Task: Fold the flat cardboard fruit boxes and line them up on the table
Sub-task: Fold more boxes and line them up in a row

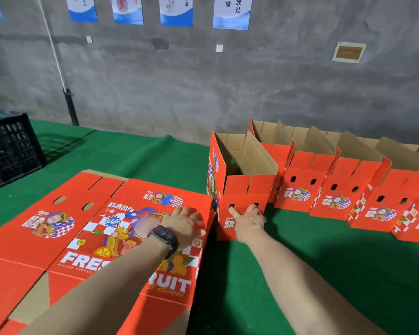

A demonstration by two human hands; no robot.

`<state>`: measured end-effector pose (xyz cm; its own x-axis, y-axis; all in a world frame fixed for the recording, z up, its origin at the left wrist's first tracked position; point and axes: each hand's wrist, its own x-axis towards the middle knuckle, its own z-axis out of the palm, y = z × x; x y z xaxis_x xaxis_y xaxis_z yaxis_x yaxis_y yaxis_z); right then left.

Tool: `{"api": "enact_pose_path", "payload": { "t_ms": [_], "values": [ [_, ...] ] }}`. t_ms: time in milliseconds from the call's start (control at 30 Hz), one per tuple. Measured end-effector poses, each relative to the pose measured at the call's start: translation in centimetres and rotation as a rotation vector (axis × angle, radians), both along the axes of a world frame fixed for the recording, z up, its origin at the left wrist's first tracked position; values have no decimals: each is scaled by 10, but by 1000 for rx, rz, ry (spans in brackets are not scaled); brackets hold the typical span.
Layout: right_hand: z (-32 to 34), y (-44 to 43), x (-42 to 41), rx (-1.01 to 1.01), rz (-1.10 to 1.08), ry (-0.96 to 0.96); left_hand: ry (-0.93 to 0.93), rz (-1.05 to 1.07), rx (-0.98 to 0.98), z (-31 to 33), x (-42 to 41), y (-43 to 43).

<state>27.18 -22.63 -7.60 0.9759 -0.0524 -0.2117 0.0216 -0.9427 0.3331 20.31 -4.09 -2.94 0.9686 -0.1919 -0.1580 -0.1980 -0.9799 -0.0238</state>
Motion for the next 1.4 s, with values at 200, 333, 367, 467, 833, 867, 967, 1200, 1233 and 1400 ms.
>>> {"api": "enact_pose_path", "payload": {
  "t_ms": [200, 333, 367, 467, 833, 867, 967, 1200, 1233, 1400],
  "values": [
    [-1, 6, 36, 7, -8, 10, -298, -50, -11, -33, 8, 15],
    [3, 27, 75, 20, -1, -10, -327, -63, -108, -45, 8, 22],
    [3, 33, 86, 11, 2, -18, -330, -69, -125, -44, 8, 22],
    [3, 47, 117, -11, 10, -43, -401, -127, -165, -34, 10, 20],
    [-16, 44, 173, 125, -62, -188, -411, -110, -228, -53, 21, 33],
    [-20, 45, 169, 198, -73, -207, -408, -101, -214, -53, 21, 33],
    [-42, 45, 148, 367, -30, -324, -378, -92, -154, -50, 20, 32],
    [-54, 15, 157, 323, 96, -188, -359, -83, -188, -51, 21, 32],
    [-46, 13, 161, 365, 44, -88, -356, -80, -174, -50, 21, 32],
    [-20, 15, 152, 555, 94, -24, -355, -73, -170, -49, 22, 29]
  ]
}}
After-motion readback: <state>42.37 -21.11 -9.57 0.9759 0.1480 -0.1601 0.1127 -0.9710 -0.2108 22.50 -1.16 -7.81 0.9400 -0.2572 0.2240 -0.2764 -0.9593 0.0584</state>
